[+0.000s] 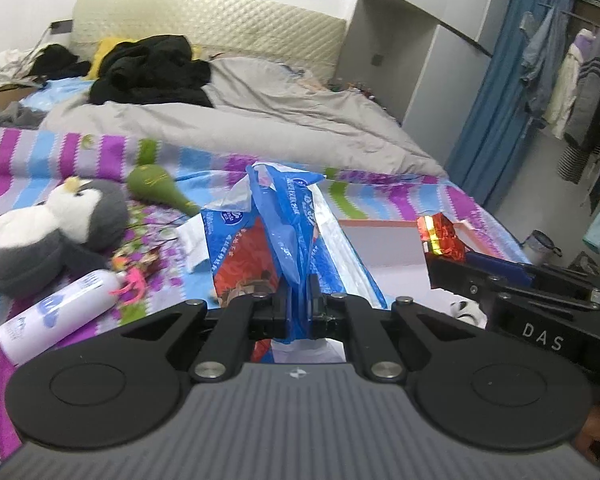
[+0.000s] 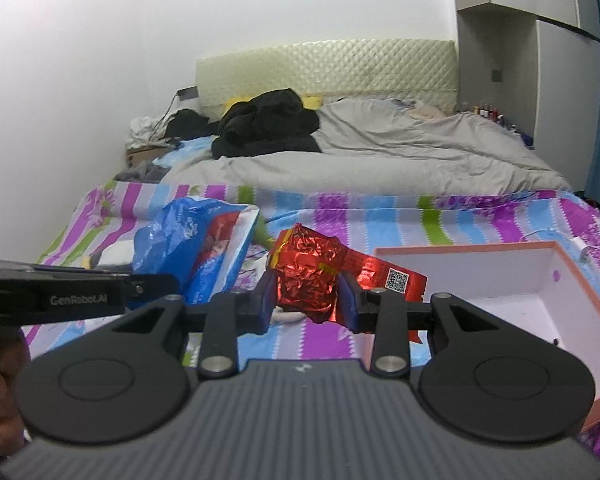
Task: Organize soft objects
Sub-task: 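Lift and carry the red packet and blue bag over the pink box with both tools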
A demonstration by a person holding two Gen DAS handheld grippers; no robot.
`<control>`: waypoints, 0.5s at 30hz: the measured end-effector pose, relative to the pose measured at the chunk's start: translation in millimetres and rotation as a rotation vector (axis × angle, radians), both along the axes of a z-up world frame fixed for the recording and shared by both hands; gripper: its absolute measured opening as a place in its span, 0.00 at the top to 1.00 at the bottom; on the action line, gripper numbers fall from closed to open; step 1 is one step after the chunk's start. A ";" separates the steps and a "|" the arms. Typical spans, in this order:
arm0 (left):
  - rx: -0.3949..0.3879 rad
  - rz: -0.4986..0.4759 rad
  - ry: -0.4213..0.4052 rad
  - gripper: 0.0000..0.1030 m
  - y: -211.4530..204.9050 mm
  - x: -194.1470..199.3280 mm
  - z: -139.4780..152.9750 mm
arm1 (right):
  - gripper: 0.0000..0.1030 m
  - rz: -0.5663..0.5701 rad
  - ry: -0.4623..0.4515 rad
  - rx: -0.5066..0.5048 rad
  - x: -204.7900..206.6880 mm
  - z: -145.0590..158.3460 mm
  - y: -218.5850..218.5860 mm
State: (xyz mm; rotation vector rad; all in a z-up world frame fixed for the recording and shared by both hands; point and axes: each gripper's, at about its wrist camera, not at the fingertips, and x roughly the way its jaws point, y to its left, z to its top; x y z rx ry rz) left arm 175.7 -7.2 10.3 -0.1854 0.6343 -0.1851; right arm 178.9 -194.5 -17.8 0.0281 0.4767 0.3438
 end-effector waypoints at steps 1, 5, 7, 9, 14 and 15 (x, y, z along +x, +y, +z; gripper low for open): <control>-0.002 -0.010 0.000 0.93 -6.0 3.7 1.3 | 0.64 -0.007 -0.002 -0.001 1.6 1.6 -4.3; -0.008 -0.055 0.009 0.93 -33.9 23.4 3.9 | 0.64 -0.043 -0.001 -0.016 10.4 4.1 -23.1; -0.009 -0.075 0.020 0.93 -47.5 35.8 2.6 | 0.64 -0.061 0.005 -0.021 15.5 3.8 -32.3; -0.011 -0.098 0.036 0.93 -62.2 50.8 -0.3 | 0.64 -0.087 0.012 -0.031 23.7 2.9 -43.6; -0.008 -0.163 0.089 0.93 -99.6 86.9 -14.8 | 0.64 -0.152 0.068 -0.029 46.7 -6.6 -74.7; -0.005 -0.177 0.102 0.93 -106.7 93.2 -18.8 | 0.64 -0.165 0.082 -0.028 51.8 -9.9 -81.3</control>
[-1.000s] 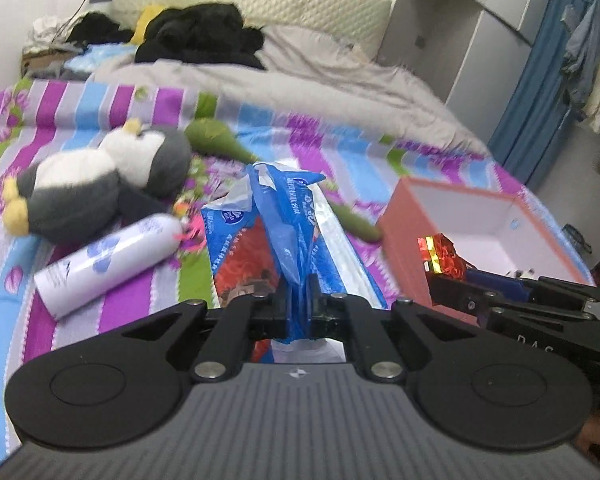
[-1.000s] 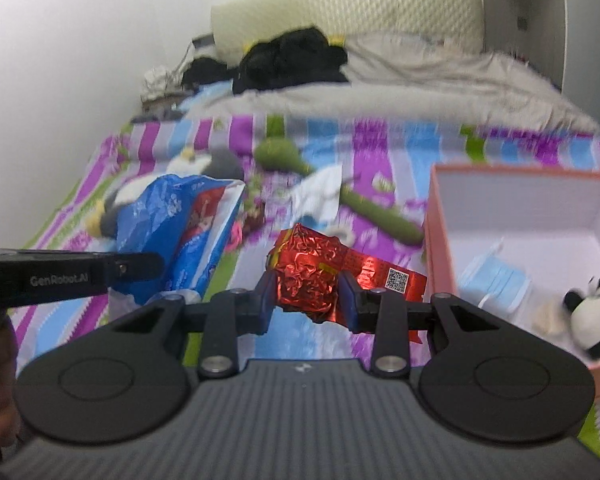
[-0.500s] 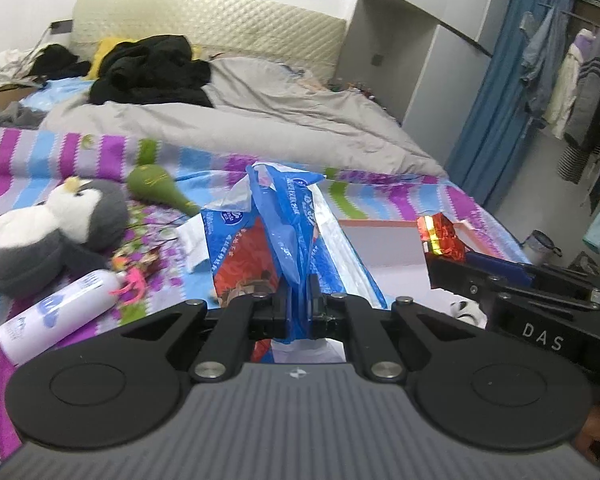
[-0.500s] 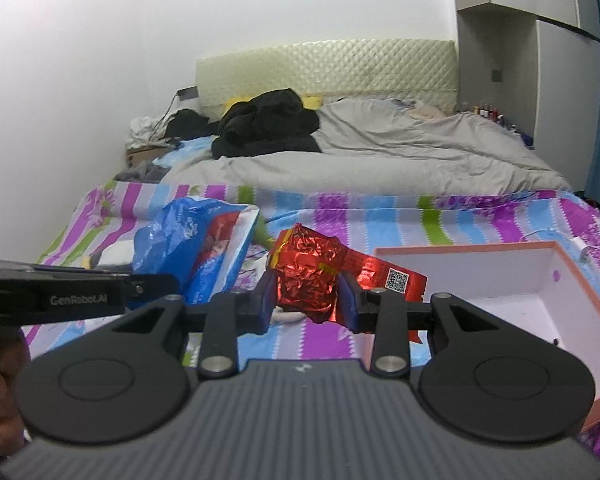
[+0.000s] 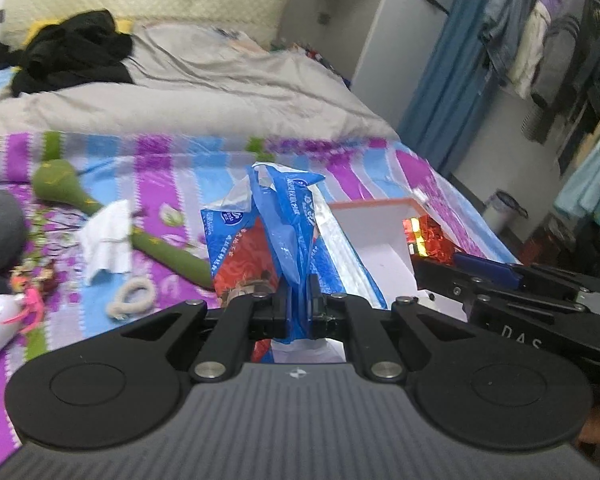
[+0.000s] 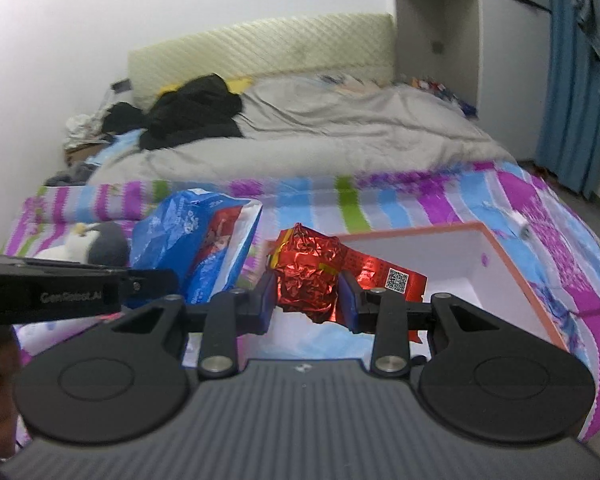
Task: Organize soft objects
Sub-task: 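Lift and carry the red packet and blue bag over the pink box with both tools, then open the right tool dropping the red packet while the left tool releases the blue bag into the box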
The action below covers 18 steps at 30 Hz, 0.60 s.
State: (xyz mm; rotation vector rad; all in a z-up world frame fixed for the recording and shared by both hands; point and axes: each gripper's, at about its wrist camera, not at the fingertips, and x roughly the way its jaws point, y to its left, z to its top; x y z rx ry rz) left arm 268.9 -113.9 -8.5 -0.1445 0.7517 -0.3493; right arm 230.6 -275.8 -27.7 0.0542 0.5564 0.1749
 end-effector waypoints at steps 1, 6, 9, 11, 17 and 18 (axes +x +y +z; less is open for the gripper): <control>0.003 -0.016 0.016 0.93 -8.3 6.9 -4.8 | 0.64 -0.010 0.013 0.003 4.1 -3.5 -5.4; 0.022 -0.074 0.090 0.93 -40.8 35.7 -33.1 | 0.63 -0.060 0.110 0.014 24.5 -31.2 -33.5; 0.044 -0.104 0.133 0.92 -56.3 49.1 -50.8 | 0.63 -0.090 0.183 0.016 34.5 -51.5 -47.1; 0.061 -0.119 0.159 0.92 -65.1 55.9 -60.5 | 0.63 -0.106 0.224 0.025 39.2 -63.4 -55.8; 0.090 -0.142 0.208 0.92 -81.7 69.9 -81.3 | 0.63 -0.133 0.313 0.051 50.5 -92.3 -72.6; 0.092 -0.145 0.214 0.92 -83.7 70.8 -83.7 | 0.63 -0.135 0.322 0.053 51.3 -94.9 -73.1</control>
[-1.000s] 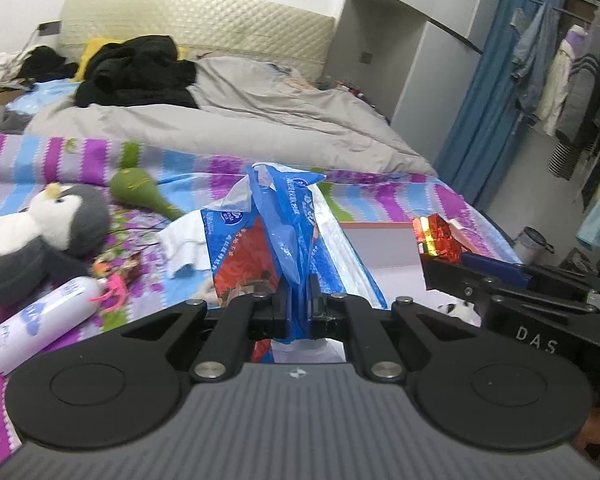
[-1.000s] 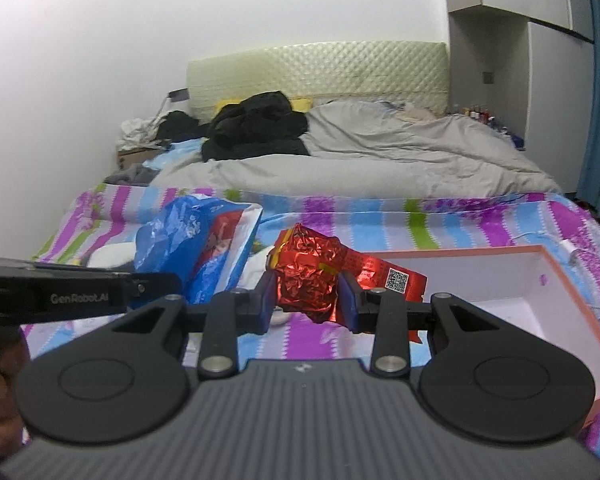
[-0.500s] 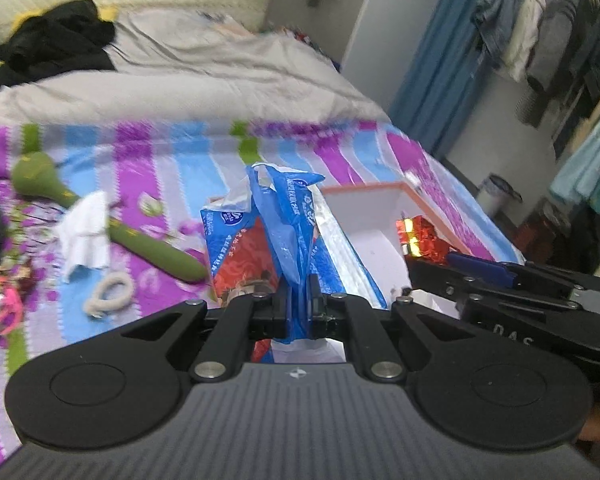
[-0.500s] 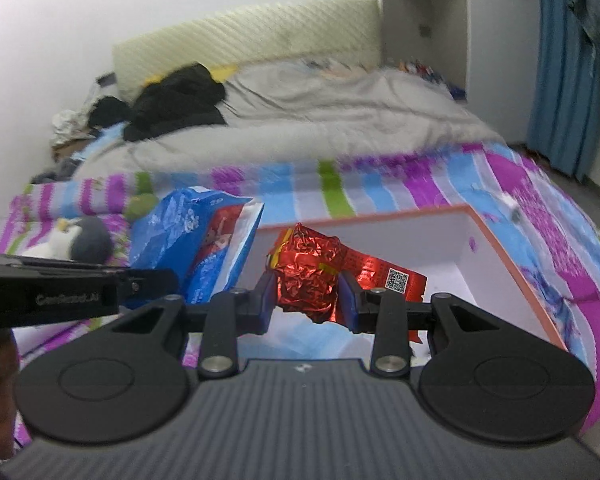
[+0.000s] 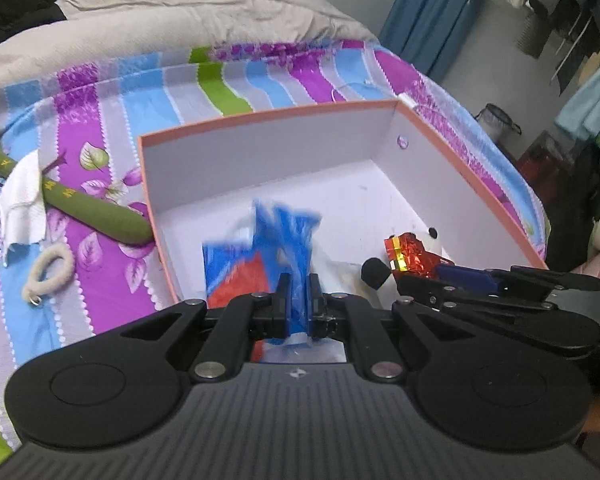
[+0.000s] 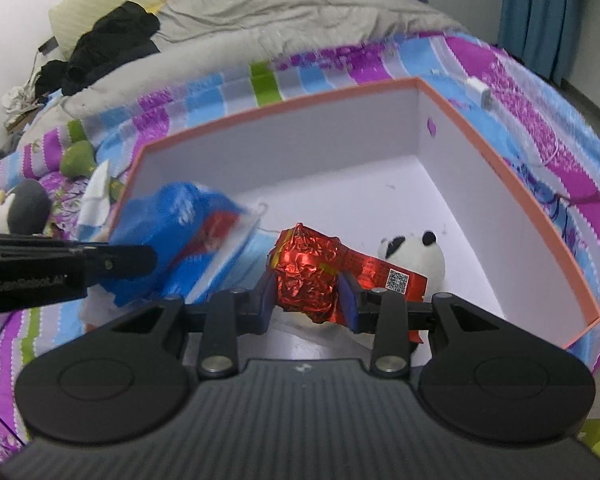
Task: Organize soft objects
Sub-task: 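Open the right tool dropping the red packet while the left tool releases the blue bag into the box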
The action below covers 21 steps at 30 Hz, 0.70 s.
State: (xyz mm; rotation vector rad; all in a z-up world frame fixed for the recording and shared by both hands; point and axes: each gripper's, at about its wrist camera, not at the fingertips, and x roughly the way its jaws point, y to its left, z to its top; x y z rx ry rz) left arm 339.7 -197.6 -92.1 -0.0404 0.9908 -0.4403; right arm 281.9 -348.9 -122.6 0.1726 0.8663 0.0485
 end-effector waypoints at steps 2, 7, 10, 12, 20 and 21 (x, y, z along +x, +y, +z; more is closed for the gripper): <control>0.002 -0.005 0.006 0.92 -2.6 1.2 -3.4 | 0.62 -0.003 0.014 0.006 2.2 -5.9 -2.6; 0.012 -0.006 0.003 0.91 -4.4 0.0 -1.9 | 0.50 -0.020 0.039 0.013 5.0 -12.5 -9.4; 0.010 -0.005 -0.023 0.79 -1.4 -5.8 5.9 | 0.48 -0.034 0.032 0.028 3.2 -9.7 -12.5; 0.005 -0.001 -0.049 0.73 0.8 -11.4 14.8 | 0.48 -0.037 0.019 0.030 0.2 -5.4 -12.7; -0.016 0.027 -0.140 0.62 16.6 -41.1 50.3 | 0.48 -0.029 -0.077 0.045 -22.1 25.9 -7.0; -0.018 0.031 -0.147 0.62 18.9 -45.4 54.5 | 0.48 -0.026 -0.090 0.044 -25.4 30.1 -5.2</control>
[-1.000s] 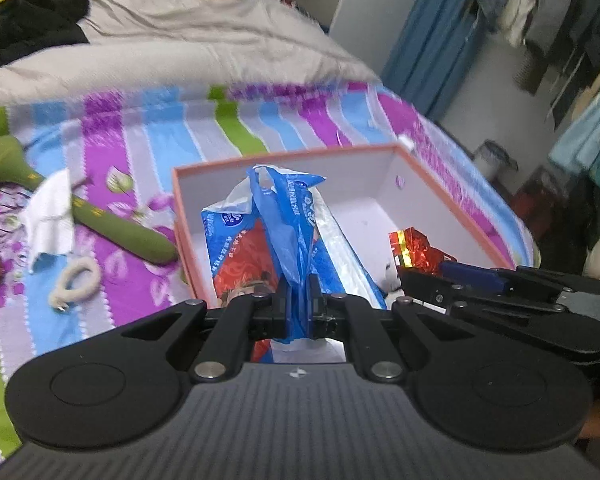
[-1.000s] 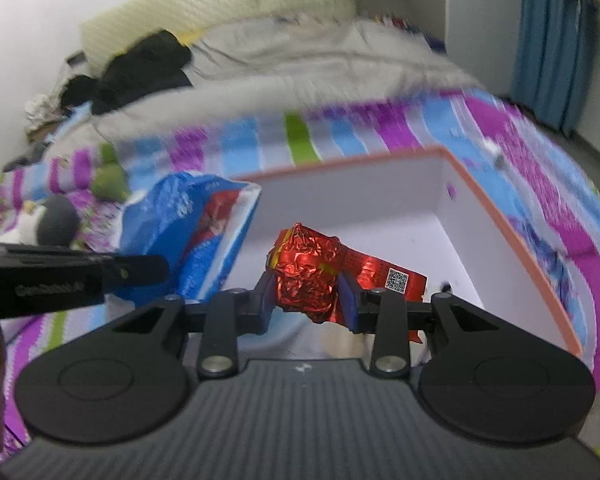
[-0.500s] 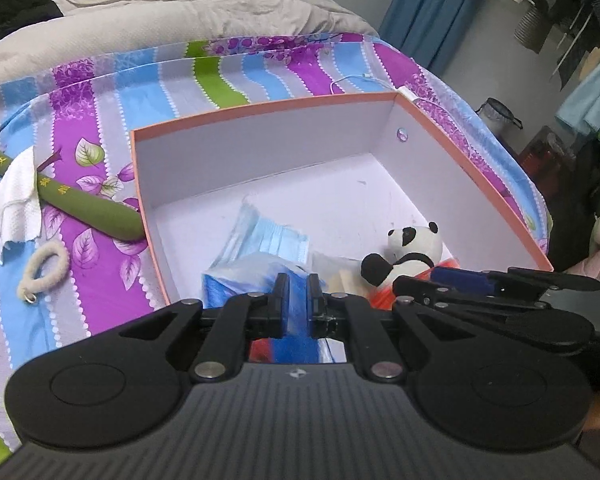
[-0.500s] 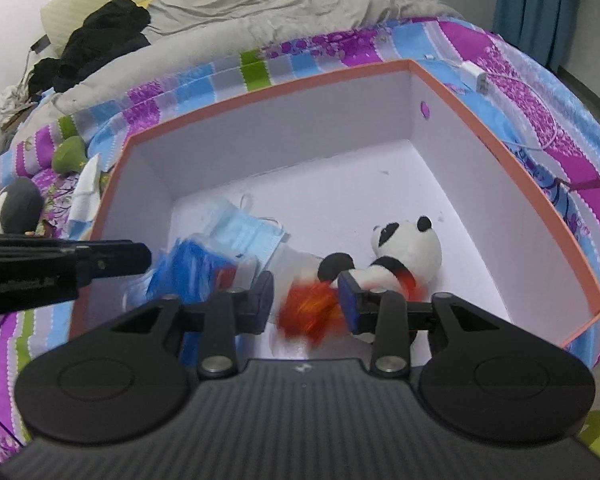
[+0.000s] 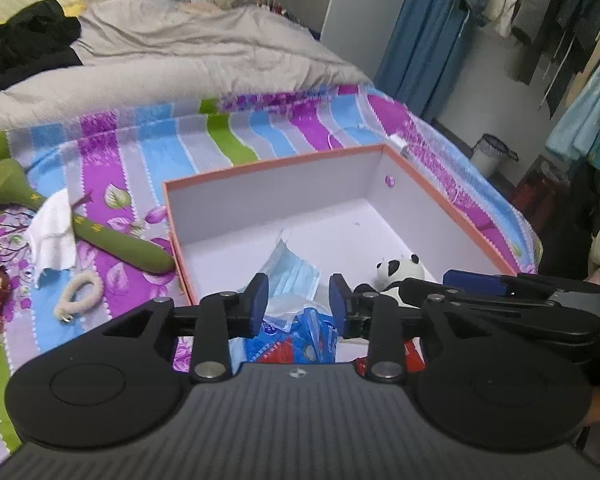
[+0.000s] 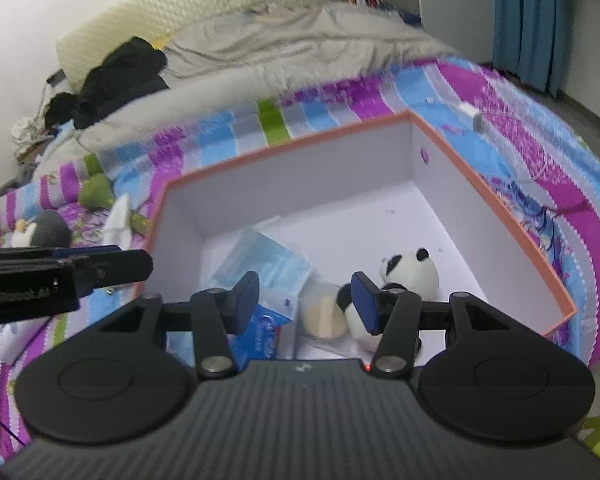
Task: Organize soft objects
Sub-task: 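Open the right tool dropping the red packet while the left tool releases the blue bag into the box, then withdraw both open tools from the box toward the white towel and penguin plush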
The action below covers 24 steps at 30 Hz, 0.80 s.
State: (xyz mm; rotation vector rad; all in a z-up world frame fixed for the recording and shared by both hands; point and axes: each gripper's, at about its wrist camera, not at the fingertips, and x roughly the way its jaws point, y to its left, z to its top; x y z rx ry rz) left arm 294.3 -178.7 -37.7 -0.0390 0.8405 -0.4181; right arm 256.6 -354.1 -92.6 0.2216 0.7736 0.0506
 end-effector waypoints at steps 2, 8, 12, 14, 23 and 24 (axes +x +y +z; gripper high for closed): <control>-0.003 0.004 -0.019 0.62 4.8 -9.7 7.9 | 0.48 0.007 -0.028 -0.001 -8.3 8.8 4.4; -0.029 0.028 -0.080 0.61 22.6 -44.5 30.9 | 0.48 0.035 -0.096 -0.010 -34.7 32.1 18.2; -0.039 0.038 -0.101 0.60 35.6 -67.5 39.3 | 0.48 0.046 -0.134 -0.017 -54.7 44.7 28.8; -0.043 0.041 -0.110 0.59 42.8 -79.5 42.6 | 0.48 0.053 -0.148 -0.020 -64.8 49.1 34.4; -0.063 0.092 -0.153 0.54 81.4 -122.8 51.8 | 0.48 0.094 -0.185 -0.026 -100.4 56.5 62.8; -0.064 0.099 -0.154 0.54 85.4 -126.1 51.7 | 0.48 0.101 -0.188 -0.029 -103.2 56.6 66.3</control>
